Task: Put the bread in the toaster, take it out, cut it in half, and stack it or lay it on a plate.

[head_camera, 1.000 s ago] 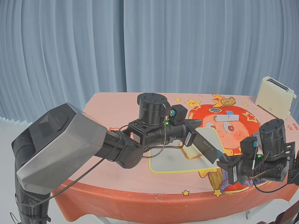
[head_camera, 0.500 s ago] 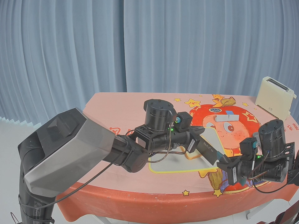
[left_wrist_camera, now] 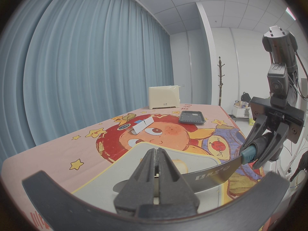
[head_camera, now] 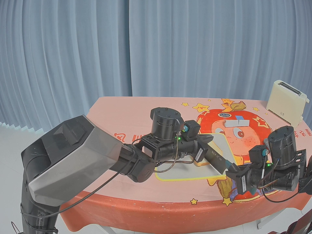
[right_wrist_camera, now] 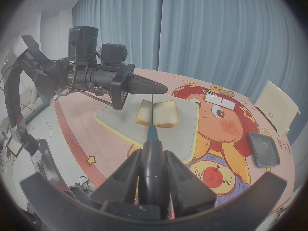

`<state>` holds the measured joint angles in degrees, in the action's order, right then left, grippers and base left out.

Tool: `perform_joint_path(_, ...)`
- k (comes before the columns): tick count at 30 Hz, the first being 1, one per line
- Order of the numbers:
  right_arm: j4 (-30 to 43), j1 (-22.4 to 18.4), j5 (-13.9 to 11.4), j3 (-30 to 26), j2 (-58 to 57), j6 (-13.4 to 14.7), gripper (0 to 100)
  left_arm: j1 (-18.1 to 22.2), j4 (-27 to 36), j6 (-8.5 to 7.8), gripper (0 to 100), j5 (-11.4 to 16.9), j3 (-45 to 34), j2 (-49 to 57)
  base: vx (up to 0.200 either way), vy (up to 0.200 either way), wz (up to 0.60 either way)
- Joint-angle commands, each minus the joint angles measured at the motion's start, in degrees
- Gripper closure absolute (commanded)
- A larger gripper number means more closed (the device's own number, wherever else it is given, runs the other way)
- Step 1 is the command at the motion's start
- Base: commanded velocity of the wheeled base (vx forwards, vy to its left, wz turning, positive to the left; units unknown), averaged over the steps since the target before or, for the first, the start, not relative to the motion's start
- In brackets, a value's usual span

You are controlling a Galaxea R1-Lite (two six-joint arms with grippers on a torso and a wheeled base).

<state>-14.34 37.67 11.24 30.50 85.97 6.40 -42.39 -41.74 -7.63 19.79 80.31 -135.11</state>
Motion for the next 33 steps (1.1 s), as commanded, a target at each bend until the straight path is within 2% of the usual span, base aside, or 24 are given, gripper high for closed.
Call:
perform_joint_path(1, -0.1, 0.0, 0.0, -0.1, 0.4, 0.0, 100, 0.0, 0.2, -0.02, 100, -0.1, -0.7, -0.9, 0.000, 0.000, 0.00)
perform_joint_path(33, -0.1, 0.0, 0.0, -0.7, 1.1, -0.1, 100, 0.0, 0.1, -0.02, 100, -0.3, -0.9, -2.4, 0.000, 0.000, 0.00)
